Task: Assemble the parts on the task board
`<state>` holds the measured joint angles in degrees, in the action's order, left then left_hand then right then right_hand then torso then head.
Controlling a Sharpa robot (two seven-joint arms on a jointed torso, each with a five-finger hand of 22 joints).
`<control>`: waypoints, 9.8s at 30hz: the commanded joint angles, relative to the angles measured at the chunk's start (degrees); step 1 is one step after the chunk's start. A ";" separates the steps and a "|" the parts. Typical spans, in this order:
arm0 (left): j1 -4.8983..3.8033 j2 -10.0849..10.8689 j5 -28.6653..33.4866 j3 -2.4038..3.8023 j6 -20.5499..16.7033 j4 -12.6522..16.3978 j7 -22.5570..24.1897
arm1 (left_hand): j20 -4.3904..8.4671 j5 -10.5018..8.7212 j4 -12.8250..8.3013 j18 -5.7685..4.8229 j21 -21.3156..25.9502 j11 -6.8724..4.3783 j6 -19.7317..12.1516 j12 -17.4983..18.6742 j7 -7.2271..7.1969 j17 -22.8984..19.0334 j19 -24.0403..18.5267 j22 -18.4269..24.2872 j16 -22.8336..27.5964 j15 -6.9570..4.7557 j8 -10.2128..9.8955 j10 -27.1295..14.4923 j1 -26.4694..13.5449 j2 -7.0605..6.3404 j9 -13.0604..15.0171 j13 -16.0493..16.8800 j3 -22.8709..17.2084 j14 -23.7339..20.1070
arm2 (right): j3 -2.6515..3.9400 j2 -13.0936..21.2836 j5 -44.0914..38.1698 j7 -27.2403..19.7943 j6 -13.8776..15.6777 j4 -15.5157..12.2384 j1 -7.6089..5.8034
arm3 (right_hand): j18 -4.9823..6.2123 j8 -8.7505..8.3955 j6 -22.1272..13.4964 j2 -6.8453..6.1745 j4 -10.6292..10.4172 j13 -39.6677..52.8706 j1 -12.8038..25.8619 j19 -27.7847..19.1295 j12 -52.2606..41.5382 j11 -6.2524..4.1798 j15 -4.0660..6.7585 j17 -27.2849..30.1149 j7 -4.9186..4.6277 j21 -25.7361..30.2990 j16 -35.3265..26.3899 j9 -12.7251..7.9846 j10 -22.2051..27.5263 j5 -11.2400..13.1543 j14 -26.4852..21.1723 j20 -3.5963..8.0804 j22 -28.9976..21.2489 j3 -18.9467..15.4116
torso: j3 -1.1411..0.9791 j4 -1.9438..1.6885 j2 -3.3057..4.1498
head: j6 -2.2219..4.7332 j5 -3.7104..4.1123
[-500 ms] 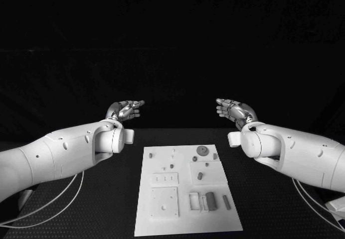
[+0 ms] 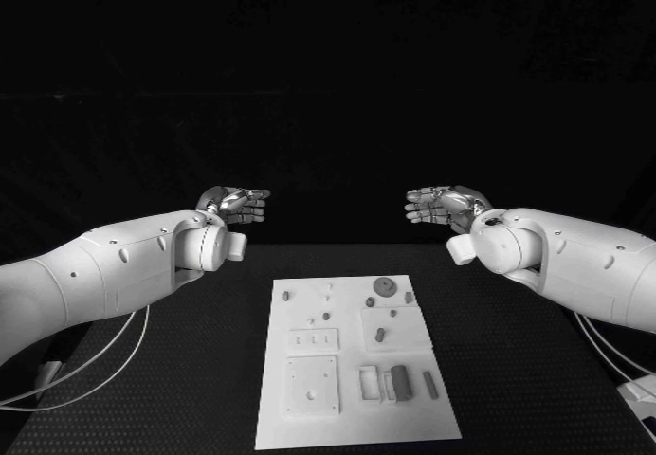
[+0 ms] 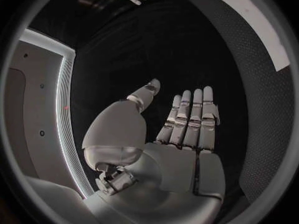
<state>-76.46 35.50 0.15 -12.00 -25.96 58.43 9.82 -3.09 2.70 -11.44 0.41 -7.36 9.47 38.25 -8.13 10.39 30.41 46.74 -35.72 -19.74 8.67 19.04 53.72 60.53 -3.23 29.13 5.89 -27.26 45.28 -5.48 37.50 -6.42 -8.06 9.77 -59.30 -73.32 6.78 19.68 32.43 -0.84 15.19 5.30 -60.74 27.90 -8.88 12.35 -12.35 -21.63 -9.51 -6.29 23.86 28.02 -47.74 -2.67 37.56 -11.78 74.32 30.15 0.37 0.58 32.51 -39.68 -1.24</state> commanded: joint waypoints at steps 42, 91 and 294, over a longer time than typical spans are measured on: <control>0.53 10.38 -5.52 0.02 9.10 24.83 3.29 | 3.55 0.22 -4.30 1.17 -3.51 -2.36 9.59 -1.32 -0.14 5.90 8.09 -2.37 -4.50 -3.43 1.15 12.02 2.14 -0.70 -0.81 2.50 -2.60 11.00 | -0.06 -3.31 -90.82 2.71 1.33 -1.63 5.28 | 8.22 0.70 17.64 -6.96 1.38 7.72 -5.31 35.34 -5.16 -8.36 14.02 -18.00 0.14 -12.45 19.08 -0.02 -24.10 -0.17 30.93 6.25 2.13 -0.89 | 0.94 -4.46 7.17 | 1.54 4.47; 0.46 10.28 -5.52 0.09 9.82 24.66 2.82 | 3.50 0.22 -4.05 1.14 -3.32 -2.21 9.23 -0.51 0.10 6.41 7.99 -2.51 -3.97 -3.35 0.60 12.01 1.43 -0.77 -1.04 2.56 -2.48 10.98 | -0.32 -4.25 -94.50 3.18 -1.12 0.24 7.20 | 8.21 -0.27 21.18 -3.96 1.46 24.22 -5.04 33.53 -3.12 -8.08 14.13 -22.19 1.41 -19.76 23.03 1.48 -18.93 -0.22 29.72 6.99 1.96 1.84 | 1.54 -5.41 10.22 | 0.92 5.37; -0.34 8.51 -5.52 0.14 10.37 21.88 2.01 | 3.38 0.20 -4.09 1.17 -2.95 -2.06 8.93 0.80 0.31 7.40 7.78 -2.84 -2.90 -3.22 0.03 12.23 1.12 -1.13 -1.14 2.83 -2.45 10.95 | -0.31 -10.43 -99.26 16.92 16.81 -3.41 4.86 | 8.22 -6.38 14.91 -11.04 0.02 11.62 -4.47 32.16 4.93 -5.21 11.64 -21.94 0.28 -31.96 31.08 0.03 -15.48 -0.21 29.70 8.14 1.90 7.59 | 1.43 -5.00 11.15 | 4.30 3.79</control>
<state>-76.72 44.02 -5.19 -11.93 -16.20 80.26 11.36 0.19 2.69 -15.45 1.62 -10.70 7.04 47.38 -7.66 10.42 37.72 54.89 -38.47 -23.05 5.16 19.46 65.92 62.20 -4.15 28.07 8.66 -30.02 56.25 -5.98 26.32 -107.35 10.04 23.09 -61.77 -68.11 14.21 13.06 47.39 -11.57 15.24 16.96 -64.81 60.26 -3.74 7.16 -0.32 -43.65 -9.34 -38.05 54.75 28.03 -63.44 -3.12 67.17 -3.91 75.05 37.33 1.86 -4.59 43.70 -35.66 2.46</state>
